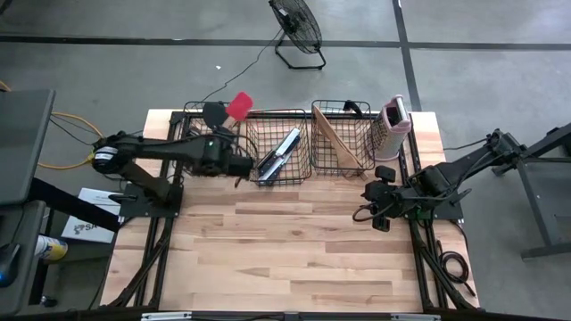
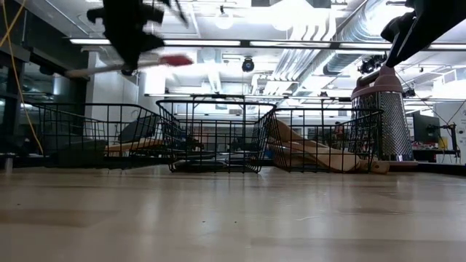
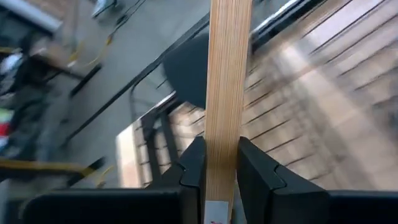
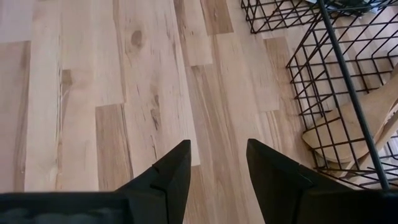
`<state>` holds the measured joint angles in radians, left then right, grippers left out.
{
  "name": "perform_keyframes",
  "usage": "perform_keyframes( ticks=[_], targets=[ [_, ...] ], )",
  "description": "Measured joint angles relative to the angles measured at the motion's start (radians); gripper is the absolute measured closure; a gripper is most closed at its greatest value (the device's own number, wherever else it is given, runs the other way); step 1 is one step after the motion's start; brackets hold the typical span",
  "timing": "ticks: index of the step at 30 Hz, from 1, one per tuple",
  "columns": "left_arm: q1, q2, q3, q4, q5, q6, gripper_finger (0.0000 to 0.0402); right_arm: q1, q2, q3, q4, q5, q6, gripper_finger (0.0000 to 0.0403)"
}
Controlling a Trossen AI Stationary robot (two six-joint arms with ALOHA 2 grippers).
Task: Pick & Place Kitchen Items
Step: Put the red spatula into the left black wire basket
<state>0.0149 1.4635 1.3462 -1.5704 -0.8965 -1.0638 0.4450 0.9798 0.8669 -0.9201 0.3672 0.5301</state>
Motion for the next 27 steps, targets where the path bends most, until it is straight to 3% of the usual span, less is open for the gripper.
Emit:
perform_keyframes(
  ticks=[8,16,27],
  targets=[
    [0.183,-0.015,-0.193,0.097,0.055,0.13,0.0347,0.006,-0.016,0.0,-0.003,0.014,-0.027,0.0254],
    [0.282,-0.027,-0.312,0.387,0.13,0.361,0.0347,0.11,-0.146,-0.007,0.013,0.192,-0.037,0.0254],
    [0.312,-0.086,-0.326,0.436,0.2,0.394,0.0347,0.192,-0.49,-0.311,0.261,0.211,-0.058,0.0254]
  ],
)
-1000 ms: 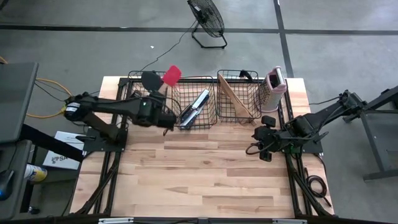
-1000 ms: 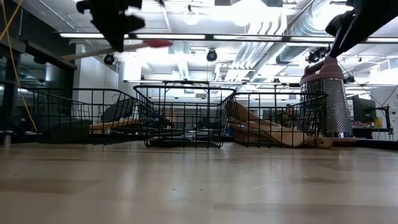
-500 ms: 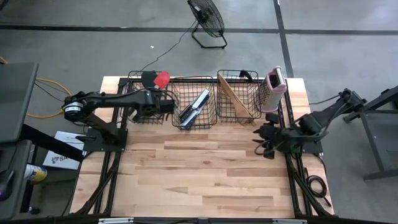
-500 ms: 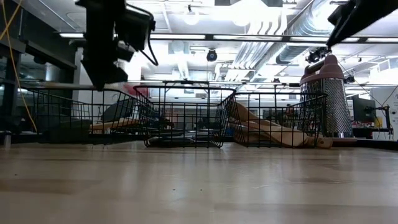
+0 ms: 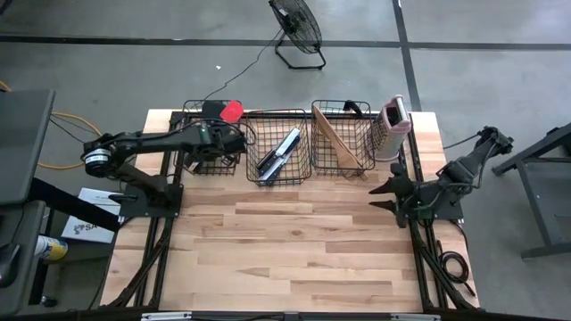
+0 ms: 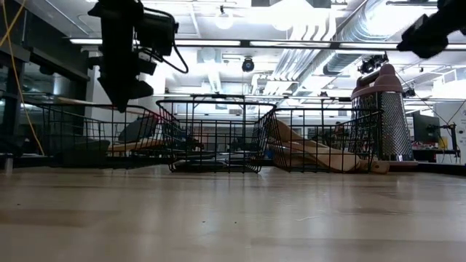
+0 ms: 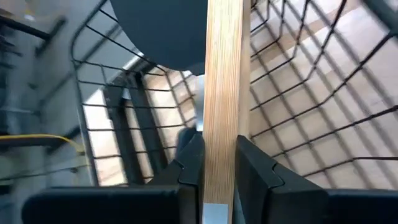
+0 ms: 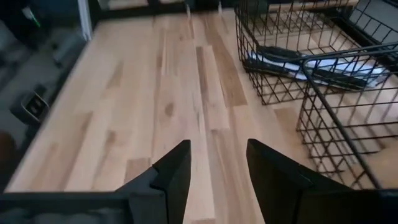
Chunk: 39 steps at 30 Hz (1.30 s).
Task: Pick & Place Kitchen Items
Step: Put the red spatula into the left black wire basket
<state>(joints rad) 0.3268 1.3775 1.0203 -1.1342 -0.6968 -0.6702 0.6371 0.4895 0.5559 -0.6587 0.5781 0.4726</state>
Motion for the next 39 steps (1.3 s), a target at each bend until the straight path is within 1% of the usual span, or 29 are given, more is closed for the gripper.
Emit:
perform_keyframes(
  ticks=[3,5,8,12,15,20,24,30,35,37,39],
  targets=[
    [0.018,-0.041,-0.002,0.028,0.022,-0.001,0.0347,0.0,-0.089,-0.065,0.055,0.001,0.002,0.0254],
    [0.024,-0.058,-0.003,0.06,0.02,0.046,0.0347,0.0,-0.131,-0.086,0.104,-0.008,0.001,0.0254],
    [0.027,-0.068,-0.003,0.084,0.013,0.127,0.0347,0.0,-0.172,-0.102,0.117,-0.018,-0.002,0.0254],
    [0.046,-0.066,-0.003,0.055,0.008,0.169,0.0348,0.0,-0.184,-0.101,0.119,-0.021,-0.005,0.0254],
    [0.071,-0.066,-0.003,0.022,-0.011,0.169,0.0348,0.0,-0.184,-0.102,0.118,-0.023,-0.005,0.0254],
    [0.112,-0.065,-0.003,0.03,-0.02,0.177,0.0348,0.0,-0.184,-0.102,0.118,-0.023,-0.006,0.0254],
    [0.12,-0.041,-0.003,0.033,-0.025,0.178,0.0348,0.0,-0.184,-0.102,0.118,-0.023,-0.006,0.0254],
    [0.119,-0.036,-0.094,0.102,-0.041,0.19,0.0348,0.0,-0.183,-0.102,0.118,-0.027,-0.006,0.0254],
    [0.119,-0.036,-0.149,0.105,-0.05,0.15,0.0346,0.0,-0.183,-0.102,0.117,-0.031,-0.007,0.0254],
    [0.118,-0.036,-0.161,0.119,-0.046,0.15,0.0318,0.0,-0.183,-0.102,0.117,-0.031,-0.007,0.0254],
    [0.118,-0.037,-0.162,0.123,-0.033,0.151,0.0273,0.0,-0.183,-0.101,0.117,-0.031,-0.009,0.0254]
  ],
)
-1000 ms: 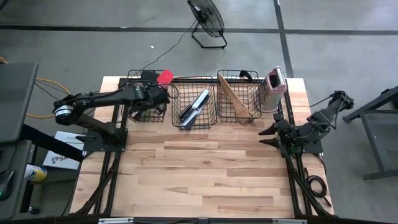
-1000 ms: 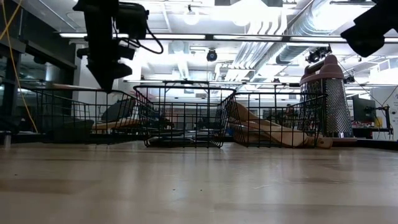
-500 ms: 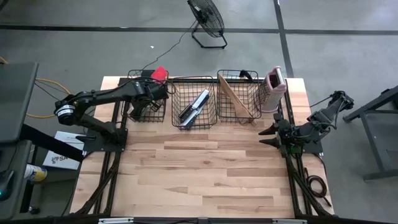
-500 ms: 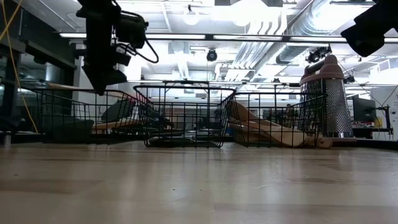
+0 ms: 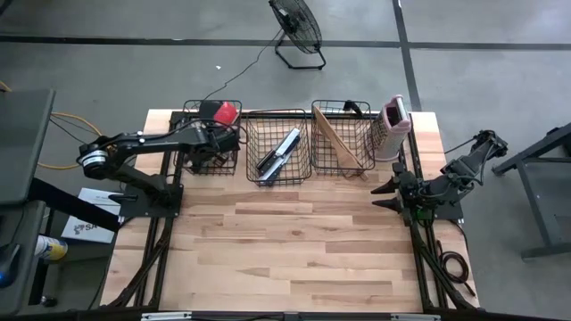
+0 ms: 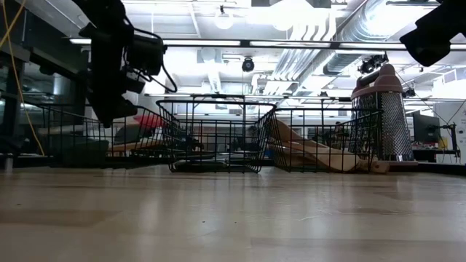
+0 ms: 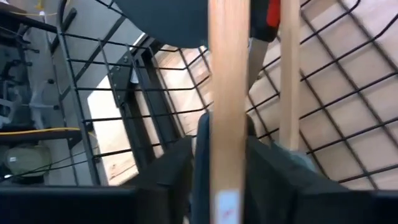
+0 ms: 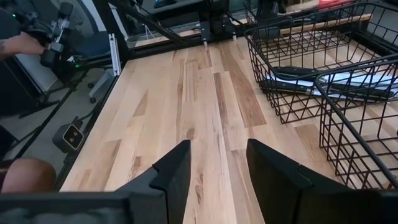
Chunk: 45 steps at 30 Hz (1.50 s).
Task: Pick & Place Kitchen Items
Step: Put the red spatula into the left black wire basket, then return to Home Position
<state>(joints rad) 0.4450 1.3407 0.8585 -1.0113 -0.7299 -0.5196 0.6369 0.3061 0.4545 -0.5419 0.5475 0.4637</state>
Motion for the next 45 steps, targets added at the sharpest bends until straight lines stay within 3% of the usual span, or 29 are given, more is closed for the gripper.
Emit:
perform_keyframes(
  ticks=[4,7,14,18,20,27,34,38,42,45],
  targets=[
    [0.0,-0.009,0.0,0.041,0.021,0.02,0.0195,0.0,0.0,0.0,0.0,0.0,-0.001,0.0254],
    [0.0,-0.019,0.0,0.105,0.054,0.053,0.0165,0.0,0.0,0.0,0.0,0.0,-0.002,0.0254],
    [-0.001,-0.044,0.027,0.205,0.172,0.111,0.015,0.0,0.0,0.0,0.001,0.003,0.005,0.0254],
    [-0.016,-0.062,0.048,0.187,0.327,0.121,0.0149,0.0,0.0,0.0,0.001,0.0,0.046,0.0254],
    [-0.04,-0.077,0.05,0.225,0.354,0.116,0.0149,0.0,0.0,0.0,0.003,-0.001,0.062,0.0254],
    [-0.213,-0.161,0.025,0.428,0.316,0.14,0.0149,0.0,0.0,0.0,0.004,-0.033,0.086,0.0254],
    [-0.399,-0.22,-0.05,0.658,0.296,0.201,0.0148,0.0,0.0,0.0,0.077,0.055,0.042,0.0254],
    [-0.475,-0.245,-0.065,0.658,0.229,0.188,0.0148,0.0,0.0,-0.045,0.237,-0.027,-0.037,0.0254],
    [-0.536,-0.288,-0.089,0.682,0.212,0.171,0.0148,0.0,0.002,-0.176,0.493,-0.125,-0.069,0.0254],
    [-0.581,-0.324,-0.119,0.735,0.212,0.174,0.0148,0.0,0.004,-0.276,0.641,-0.135,-0.076,0.0254]
  ],
)
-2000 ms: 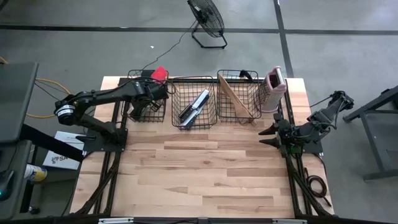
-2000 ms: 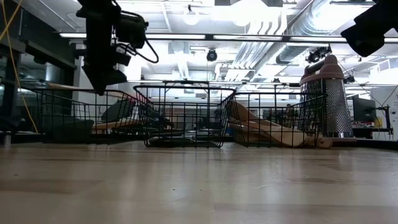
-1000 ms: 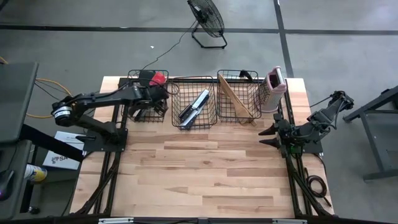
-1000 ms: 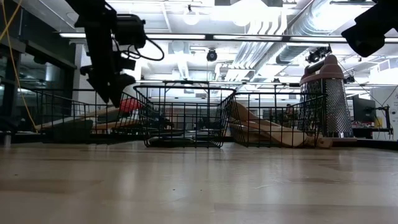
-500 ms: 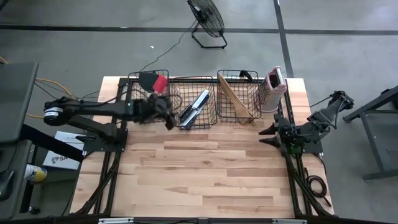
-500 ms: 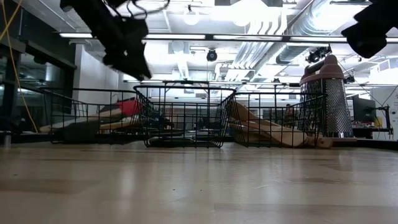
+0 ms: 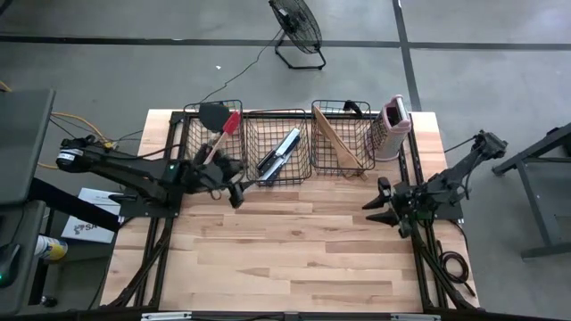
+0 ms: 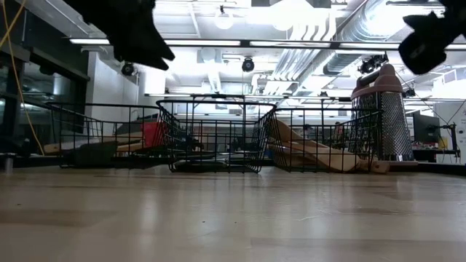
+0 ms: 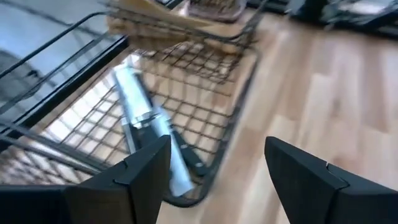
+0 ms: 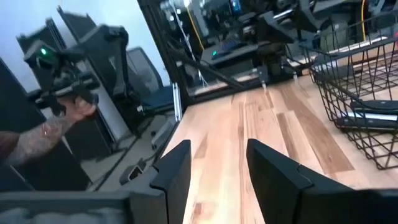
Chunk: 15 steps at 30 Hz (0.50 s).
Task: Pick & Place Kitchen Items
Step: Return to Home Position
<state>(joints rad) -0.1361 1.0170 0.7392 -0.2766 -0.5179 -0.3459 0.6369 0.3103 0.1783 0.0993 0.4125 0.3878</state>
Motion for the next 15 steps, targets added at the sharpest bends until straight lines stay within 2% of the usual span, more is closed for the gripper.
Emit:
perform_keyframes(
  ticks=[6,12,15],
  targets=[
    [-0.065,-0.078,-0.123,0.185,0.019,0.01,0.0148,-0.032,-0.001,-0.064,0.108,-0.004,-0.02,0.0254],
    [-0.067,-0.155,-0.319,0.514,0.14,0.069,0.0148,-0.108,-0.008,-0.064,0.121,-0.169,-0.045,0.0254],
    [-0.068,-0.191,-0.411,0.669,0.166,0.106,0.0148,-0.155,-0.008,-0.064,0.122,-0.224,-0.037,0.0254]
  ],
)
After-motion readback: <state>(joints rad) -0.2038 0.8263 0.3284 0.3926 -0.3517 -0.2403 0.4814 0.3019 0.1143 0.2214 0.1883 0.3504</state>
